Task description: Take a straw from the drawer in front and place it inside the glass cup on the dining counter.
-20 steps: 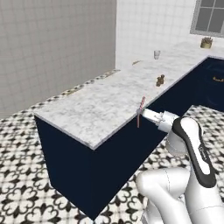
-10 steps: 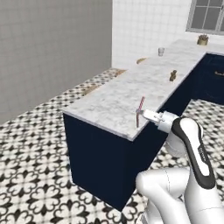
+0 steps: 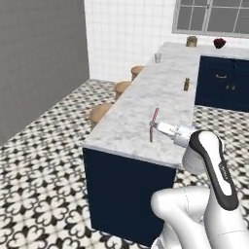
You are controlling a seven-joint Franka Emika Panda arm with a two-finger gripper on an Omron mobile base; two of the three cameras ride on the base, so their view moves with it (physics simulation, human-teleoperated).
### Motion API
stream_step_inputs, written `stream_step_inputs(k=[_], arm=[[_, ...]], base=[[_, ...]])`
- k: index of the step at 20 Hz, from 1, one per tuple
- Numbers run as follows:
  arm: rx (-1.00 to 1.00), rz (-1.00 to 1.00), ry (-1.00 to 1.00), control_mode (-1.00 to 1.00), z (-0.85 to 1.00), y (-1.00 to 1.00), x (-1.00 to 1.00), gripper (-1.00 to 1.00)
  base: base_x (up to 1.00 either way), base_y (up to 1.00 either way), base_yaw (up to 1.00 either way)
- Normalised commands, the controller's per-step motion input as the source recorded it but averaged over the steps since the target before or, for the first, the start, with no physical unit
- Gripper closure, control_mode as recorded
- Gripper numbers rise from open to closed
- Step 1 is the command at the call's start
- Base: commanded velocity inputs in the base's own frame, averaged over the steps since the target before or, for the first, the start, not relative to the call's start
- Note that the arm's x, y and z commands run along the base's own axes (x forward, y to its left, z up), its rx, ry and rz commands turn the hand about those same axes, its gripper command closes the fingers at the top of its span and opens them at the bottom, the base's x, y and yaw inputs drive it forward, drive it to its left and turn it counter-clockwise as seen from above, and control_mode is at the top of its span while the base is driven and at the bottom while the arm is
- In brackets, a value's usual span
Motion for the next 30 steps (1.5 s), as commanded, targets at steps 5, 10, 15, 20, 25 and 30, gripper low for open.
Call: stream_step_inputs(k=[5,10,15,20,25,30], arm=[[0.0,0.0,0.0,1.0,0.0,0.0,0.0,1.0],[0.0,0.0,0.0,1.0,0.0,0.0,0.0,1.0],[0.0,0.0,0.0,1.0,0.0,0.0,0.0,1.0],[0.0,0.0,0.0,1.0,0.0,0.0,0.0,1.0],[0.0,0.0,0.0,1.0,0.0,0.0,0.0,1.0],[0.0,0.0,0.0,1.0,0.0,0.0,0.0,1.0]], base=[[0.22,1.0,-0.51],[0.0,1.0,-0.45],[0.0,1.0,-0.42],[0.0,1.0,-0.43],[0.0,1.0,-0.45],[0.01,1.0,-0.44]])
